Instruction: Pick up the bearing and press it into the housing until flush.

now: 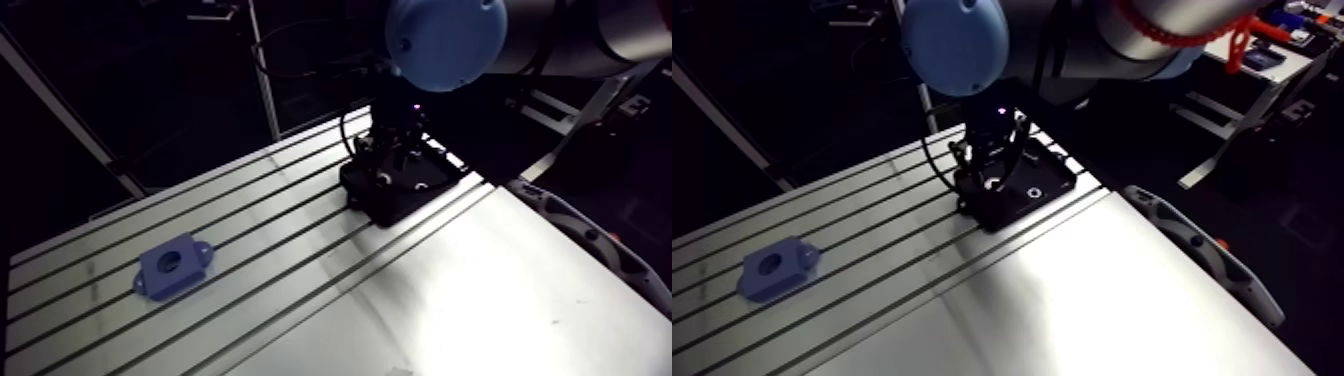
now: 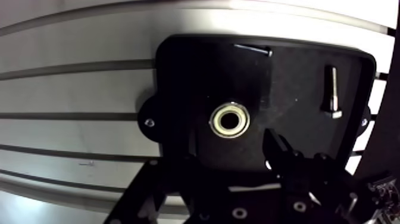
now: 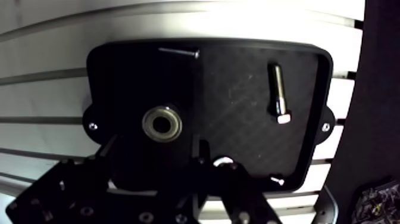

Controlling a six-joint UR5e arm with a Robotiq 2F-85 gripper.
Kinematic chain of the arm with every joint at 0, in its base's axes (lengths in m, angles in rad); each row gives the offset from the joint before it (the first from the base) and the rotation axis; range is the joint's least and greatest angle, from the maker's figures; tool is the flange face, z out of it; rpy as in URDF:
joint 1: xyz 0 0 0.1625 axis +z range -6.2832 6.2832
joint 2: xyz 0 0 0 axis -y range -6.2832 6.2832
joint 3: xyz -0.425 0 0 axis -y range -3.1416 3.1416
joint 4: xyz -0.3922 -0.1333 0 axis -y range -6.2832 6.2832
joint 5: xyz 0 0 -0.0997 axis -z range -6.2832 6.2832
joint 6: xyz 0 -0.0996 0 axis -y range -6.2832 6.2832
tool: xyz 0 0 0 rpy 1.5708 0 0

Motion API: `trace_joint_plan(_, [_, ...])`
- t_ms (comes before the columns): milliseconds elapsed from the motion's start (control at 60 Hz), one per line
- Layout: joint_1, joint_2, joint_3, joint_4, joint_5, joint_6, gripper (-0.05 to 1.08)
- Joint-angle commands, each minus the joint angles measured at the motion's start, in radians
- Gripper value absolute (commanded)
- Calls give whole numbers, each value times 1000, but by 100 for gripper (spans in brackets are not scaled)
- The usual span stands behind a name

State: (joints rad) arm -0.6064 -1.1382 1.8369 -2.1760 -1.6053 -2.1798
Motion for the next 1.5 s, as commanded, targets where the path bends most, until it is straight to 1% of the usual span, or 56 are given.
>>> trace_joint_plan(17, [0,12,-1,-2,1,11,35])
trace_joint_plan(483, [0,34,-15,-15,0,11,35])
trace_joint_plan(1000, [2,41,-20,-18,0,22,35])
trace_joint_plan(1067, [2,41,-20,-18,0,22,35])
trace_joint_plan(1100, [3,41,-21,-18,0,22,38])
trace_joint_plan(1133, [3,42,-21,-18,0,22,39])
trace_joint_plan(1500, [11,48,-21,-18,-2,24,41])
